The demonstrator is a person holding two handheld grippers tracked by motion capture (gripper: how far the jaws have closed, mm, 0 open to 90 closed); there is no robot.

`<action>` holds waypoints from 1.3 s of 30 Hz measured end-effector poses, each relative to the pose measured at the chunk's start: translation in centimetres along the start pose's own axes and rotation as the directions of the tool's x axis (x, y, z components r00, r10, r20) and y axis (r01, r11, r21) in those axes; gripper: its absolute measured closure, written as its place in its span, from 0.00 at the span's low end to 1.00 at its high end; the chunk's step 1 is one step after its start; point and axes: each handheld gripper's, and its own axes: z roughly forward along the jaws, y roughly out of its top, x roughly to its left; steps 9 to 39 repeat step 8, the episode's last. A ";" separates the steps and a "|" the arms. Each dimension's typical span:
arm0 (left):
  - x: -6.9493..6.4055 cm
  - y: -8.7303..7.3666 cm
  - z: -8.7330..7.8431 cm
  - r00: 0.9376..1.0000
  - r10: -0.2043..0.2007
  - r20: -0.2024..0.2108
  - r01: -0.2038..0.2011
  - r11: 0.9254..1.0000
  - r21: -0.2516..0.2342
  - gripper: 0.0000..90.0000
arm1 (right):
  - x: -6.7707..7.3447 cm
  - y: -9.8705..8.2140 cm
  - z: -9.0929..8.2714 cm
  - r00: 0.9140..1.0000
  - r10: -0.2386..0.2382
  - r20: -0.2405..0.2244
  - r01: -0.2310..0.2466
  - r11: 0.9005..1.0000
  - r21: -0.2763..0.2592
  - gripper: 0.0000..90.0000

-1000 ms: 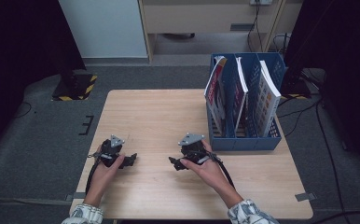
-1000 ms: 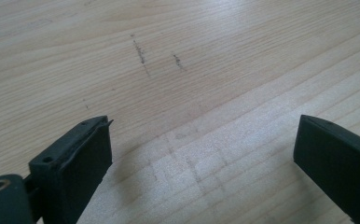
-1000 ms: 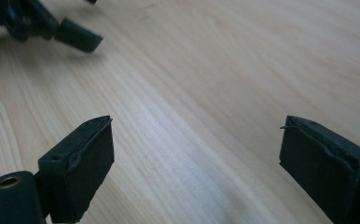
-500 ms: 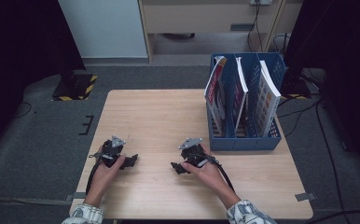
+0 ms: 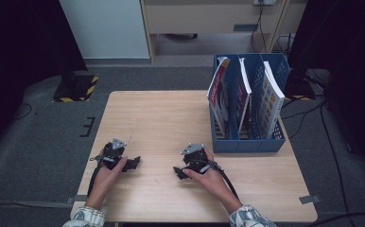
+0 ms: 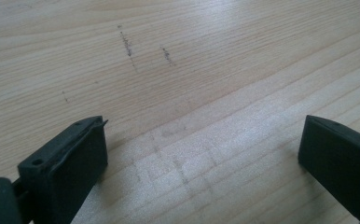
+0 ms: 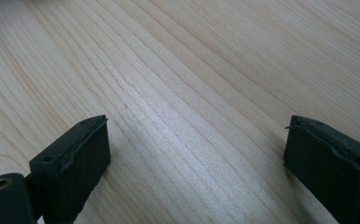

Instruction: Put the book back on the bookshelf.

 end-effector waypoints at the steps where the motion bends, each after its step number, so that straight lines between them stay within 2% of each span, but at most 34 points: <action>1: 0.0 0.0 0.0 1.000 0.000 0.000 0.000 1.000 0.000 0.00 | 0.0 0.0 0.0 1.000 0.003 0.005 -0.003 1.000 -0.001 0.07; 7: 0.0 0.0 0.0 1.000 0.000 0.001 0.000 1.000 0.001 0.00 | -0.1 0.0 0.0 1.000 0.019 0.019 -0.020 1.000 0.015 0.03; 39: 0.0 0.0 0.0 1.000 0.001 0.001 -0.001 1.000 0.001 0.00 | -0.1 0.0 0.0 1.000 0.017 0.018 -0.017 1.000 0.016 0.03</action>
